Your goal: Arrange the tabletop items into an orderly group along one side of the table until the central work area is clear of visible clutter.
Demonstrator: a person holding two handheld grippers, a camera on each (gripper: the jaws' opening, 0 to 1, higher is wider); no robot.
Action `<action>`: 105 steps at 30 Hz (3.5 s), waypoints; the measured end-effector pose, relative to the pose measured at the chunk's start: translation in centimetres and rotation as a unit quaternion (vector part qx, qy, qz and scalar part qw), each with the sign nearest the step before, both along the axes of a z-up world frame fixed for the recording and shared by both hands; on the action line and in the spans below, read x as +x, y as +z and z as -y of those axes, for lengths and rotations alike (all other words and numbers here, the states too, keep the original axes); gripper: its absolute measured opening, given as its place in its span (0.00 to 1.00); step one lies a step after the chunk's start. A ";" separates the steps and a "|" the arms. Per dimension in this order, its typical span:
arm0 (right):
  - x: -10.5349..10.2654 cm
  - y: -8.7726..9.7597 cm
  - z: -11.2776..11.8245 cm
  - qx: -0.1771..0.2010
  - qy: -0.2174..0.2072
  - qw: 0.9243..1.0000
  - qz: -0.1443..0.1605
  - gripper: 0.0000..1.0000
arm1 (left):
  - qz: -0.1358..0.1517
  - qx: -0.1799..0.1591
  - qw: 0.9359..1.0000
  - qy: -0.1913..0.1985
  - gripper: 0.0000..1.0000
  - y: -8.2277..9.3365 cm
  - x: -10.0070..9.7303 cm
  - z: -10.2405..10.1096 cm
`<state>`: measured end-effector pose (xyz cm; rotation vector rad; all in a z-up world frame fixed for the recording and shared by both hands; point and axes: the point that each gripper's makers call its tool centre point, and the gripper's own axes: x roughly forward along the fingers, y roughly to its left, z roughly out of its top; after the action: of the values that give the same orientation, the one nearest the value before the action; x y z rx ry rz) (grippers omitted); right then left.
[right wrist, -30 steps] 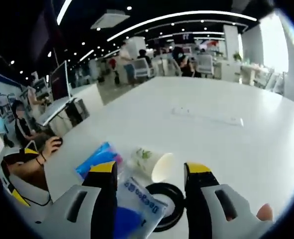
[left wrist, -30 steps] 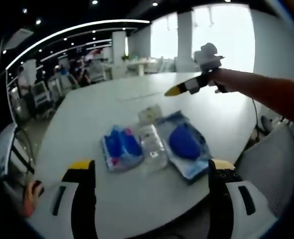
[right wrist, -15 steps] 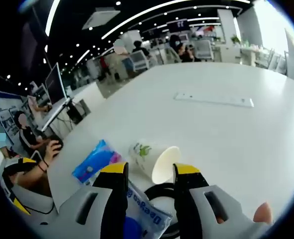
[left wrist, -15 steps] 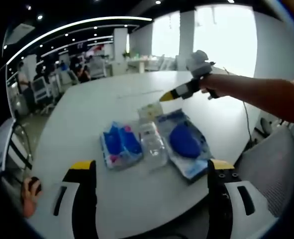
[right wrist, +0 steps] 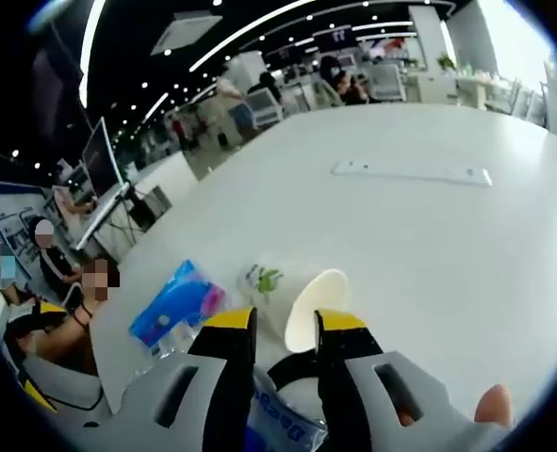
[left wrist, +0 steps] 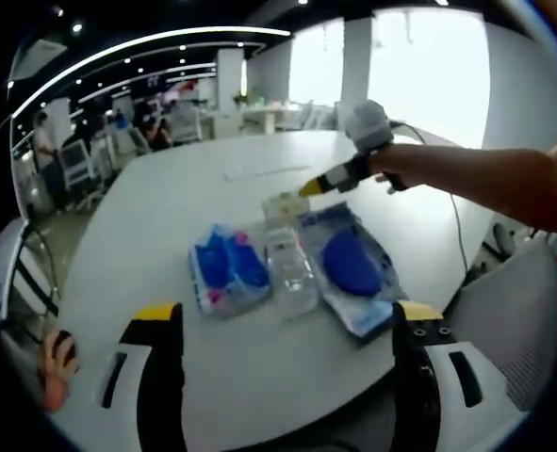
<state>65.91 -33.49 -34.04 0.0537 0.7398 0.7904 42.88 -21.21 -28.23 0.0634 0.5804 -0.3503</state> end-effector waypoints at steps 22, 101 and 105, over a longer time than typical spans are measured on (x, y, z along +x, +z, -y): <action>-0.1 -0.6 -0.5 -0.015 0.027 1.000 0.005 0.10 | -0.004 -0.007 1.000 0.003 0.89 -0.1 0.1 0.0; 1.9 2.8 -8.9 -0.270 0.318 0.907 0.061 0.02 | 0.002 -0.031 0.999 -0.022 0.85 0.3 0.3 1.1; 2.0 2.3 -10.1 -0.287 0.338 0.895 0.053 0.02 | 0.002 -0.033 0.999 -0.020 0.85 0.3 0.3 1.0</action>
<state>67.93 -23.41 -31.77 -0.8162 0.8727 1.1878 43.17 -22.23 -27.96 0.0129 0.5644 -0.4081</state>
